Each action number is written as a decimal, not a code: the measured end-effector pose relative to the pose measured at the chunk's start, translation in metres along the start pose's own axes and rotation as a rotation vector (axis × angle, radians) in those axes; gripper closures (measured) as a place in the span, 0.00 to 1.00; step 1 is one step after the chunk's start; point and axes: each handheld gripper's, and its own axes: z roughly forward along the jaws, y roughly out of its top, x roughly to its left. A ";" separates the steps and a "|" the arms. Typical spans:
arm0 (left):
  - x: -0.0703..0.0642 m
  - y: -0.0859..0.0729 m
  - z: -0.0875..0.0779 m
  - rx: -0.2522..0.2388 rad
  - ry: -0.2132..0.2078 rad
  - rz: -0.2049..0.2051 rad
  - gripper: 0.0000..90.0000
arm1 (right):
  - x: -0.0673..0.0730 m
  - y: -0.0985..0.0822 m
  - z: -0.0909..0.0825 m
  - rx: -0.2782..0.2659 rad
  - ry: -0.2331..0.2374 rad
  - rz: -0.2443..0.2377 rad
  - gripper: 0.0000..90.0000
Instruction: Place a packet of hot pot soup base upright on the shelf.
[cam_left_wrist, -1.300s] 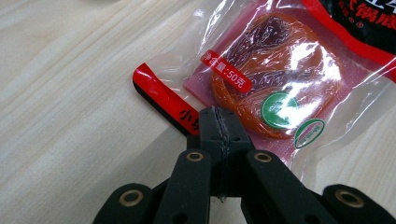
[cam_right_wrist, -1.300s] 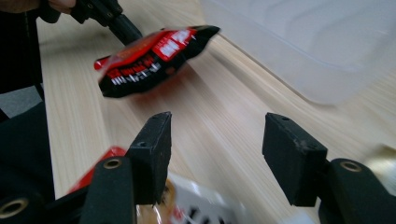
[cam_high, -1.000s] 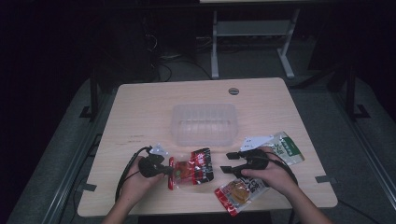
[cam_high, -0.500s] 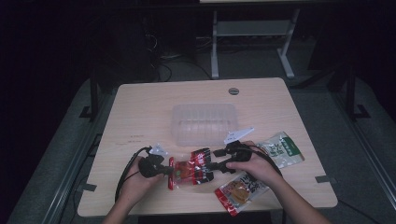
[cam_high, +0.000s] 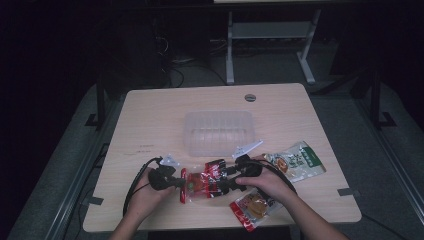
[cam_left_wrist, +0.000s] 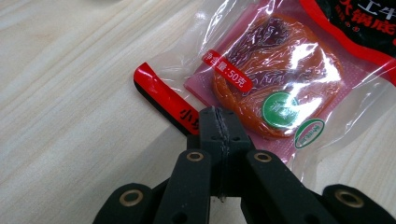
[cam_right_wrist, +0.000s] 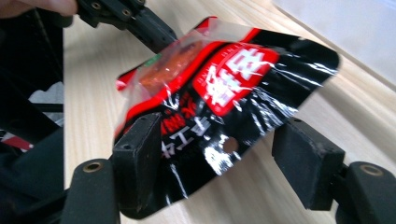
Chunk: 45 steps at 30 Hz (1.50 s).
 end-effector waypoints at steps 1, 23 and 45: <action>0.000 0.000 0.000 0.000 0.000 0.000 1.00 | 0.001 0.000 0.001 -0.001 0.007 -0.001 0.36; -0.004 0.000 0.000 0.002 0.033 -0.007 1.00 | 0.012 0.021 0.019 0.012 0.027 -0.055 0.51; -0.002 -0.001 -0.001 0.002 0.021 -0.025 1.00 | 0.008 0.030 0.023 0.046 0.049 -0.077 0.94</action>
